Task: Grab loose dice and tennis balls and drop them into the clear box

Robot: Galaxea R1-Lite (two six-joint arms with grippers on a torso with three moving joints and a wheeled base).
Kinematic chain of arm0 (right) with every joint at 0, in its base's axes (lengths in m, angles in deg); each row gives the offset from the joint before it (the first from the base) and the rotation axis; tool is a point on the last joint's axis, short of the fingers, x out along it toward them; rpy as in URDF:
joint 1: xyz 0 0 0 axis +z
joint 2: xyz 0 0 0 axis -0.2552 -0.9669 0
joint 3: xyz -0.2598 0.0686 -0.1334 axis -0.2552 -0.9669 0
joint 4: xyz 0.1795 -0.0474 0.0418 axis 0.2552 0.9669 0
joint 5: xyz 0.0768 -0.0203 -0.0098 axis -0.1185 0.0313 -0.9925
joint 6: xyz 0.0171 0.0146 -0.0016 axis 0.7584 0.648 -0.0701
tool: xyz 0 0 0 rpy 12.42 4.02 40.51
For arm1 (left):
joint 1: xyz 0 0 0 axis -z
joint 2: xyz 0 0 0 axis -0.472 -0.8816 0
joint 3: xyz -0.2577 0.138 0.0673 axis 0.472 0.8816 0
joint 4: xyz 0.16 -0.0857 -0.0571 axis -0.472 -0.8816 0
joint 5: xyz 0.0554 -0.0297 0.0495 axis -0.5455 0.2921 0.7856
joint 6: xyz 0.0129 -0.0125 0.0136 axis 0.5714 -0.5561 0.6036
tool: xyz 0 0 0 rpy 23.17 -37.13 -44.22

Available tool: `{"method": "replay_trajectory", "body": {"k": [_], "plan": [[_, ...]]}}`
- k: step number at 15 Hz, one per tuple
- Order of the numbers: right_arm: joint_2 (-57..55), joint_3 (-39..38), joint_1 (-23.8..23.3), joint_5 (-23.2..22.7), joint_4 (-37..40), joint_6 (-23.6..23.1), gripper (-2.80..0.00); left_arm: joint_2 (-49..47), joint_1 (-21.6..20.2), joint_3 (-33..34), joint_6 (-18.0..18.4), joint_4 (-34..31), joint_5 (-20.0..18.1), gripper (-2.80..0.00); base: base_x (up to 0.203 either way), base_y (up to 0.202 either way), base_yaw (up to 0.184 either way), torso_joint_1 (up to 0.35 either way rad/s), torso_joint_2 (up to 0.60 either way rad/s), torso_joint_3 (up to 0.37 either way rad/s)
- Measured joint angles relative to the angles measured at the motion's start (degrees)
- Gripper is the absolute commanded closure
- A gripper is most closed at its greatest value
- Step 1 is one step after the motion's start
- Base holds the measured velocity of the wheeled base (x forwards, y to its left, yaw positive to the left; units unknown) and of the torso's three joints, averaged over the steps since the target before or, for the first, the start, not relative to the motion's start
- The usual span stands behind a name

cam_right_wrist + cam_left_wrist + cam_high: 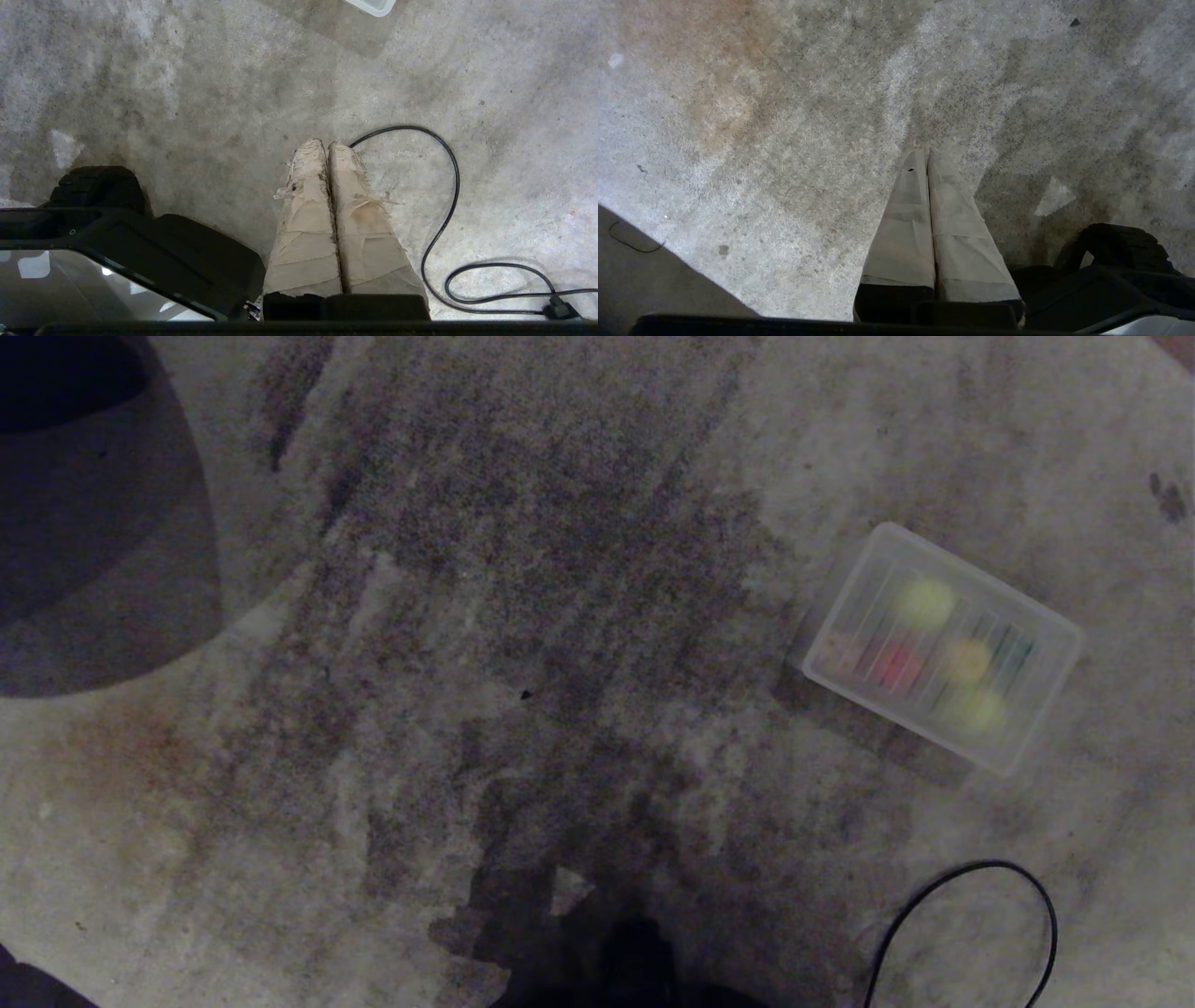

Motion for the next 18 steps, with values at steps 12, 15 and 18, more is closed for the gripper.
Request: {"method": "replay_trajectory", "body": {"k": [12,15,18], "plan": [[0.11,-0.09,-0.05,-0.05,0.09,0.05,0.00,0.00,0.00,0.00,-0.05,-0.08,0.09,0.00,0.000,0.000,0.000,0.000,0.00,0.014],[0.11,-0.09,0.00,-0.07,0.11,-0.04,0.00,0.00,0.00,0.00,-0.05,-0.09,0.07,0.00,0.000,0.000,0.000,0.002,0.00,0.194],[0.11,-0.11,0.00,-0.09,0.09,-0.01,0.00,0.00,0.00,0.00,-0.04,-0.07,0.09,0.00,0.000,0.000,0.000,0.005,0.00,0.201]]}}
